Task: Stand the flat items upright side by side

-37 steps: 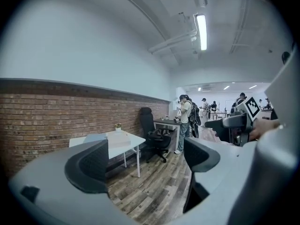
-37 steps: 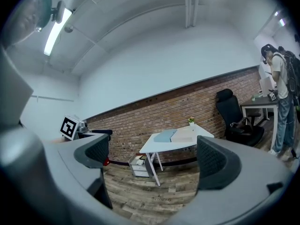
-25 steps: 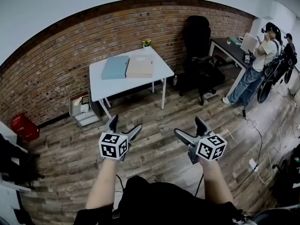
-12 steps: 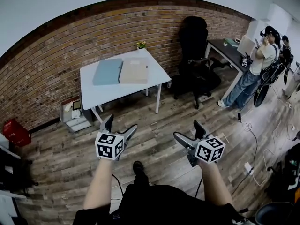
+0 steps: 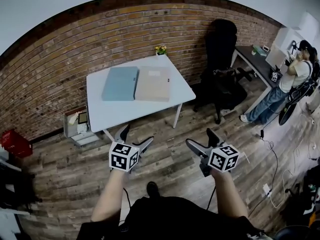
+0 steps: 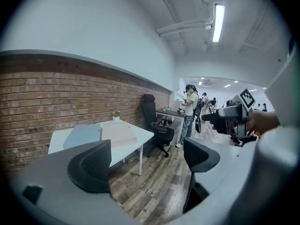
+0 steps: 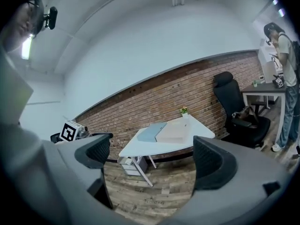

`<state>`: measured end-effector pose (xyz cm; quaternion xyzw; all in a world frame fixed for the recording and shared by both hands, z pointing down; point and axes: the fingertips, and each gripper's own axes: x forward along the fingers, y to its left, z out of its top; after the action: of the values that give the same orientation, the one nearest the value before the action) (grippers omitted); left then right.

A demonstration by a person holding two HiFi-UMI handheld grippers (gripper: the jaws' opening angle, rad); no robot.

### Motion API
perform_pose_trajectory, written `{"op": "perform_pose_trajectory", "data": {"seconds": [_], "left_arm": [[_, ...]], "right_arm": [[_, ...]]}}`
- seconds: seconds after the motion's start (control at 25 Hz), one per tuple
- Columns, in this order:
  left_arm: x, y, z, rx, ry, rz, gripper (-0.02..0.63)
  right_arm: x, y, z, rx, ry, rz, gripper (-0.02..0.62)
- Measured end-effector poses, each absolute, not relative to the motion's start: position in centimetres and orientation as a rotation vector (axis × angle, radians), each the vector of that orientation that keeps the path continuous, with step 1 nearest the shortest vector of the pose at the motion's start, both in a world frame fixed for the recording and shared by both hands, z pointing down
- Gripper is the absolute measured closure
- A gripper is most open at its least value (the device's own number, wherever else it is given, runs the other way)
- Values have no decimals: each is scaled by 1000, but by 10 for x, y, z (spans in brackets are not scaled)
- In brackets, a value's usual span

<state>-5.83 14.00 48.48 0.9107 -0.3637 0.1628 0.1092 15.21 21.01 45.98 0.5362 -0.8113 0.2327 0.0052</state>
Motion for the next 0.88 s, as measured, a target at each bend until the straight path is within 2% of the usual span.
{"op": "perform_pose_trajectory", "data": {"seconds": [0.44, 0.88], "left_arm": [[-72, 60, 498, 2634, -953, 509, 110], [-29, -36, 516, 2591, -992, 543, 110]], "right_arm": [[118, 120, 478, 1578, -2527, 834, 32], [165, 10, 501, 1543, -2558, 874, 50]]}}
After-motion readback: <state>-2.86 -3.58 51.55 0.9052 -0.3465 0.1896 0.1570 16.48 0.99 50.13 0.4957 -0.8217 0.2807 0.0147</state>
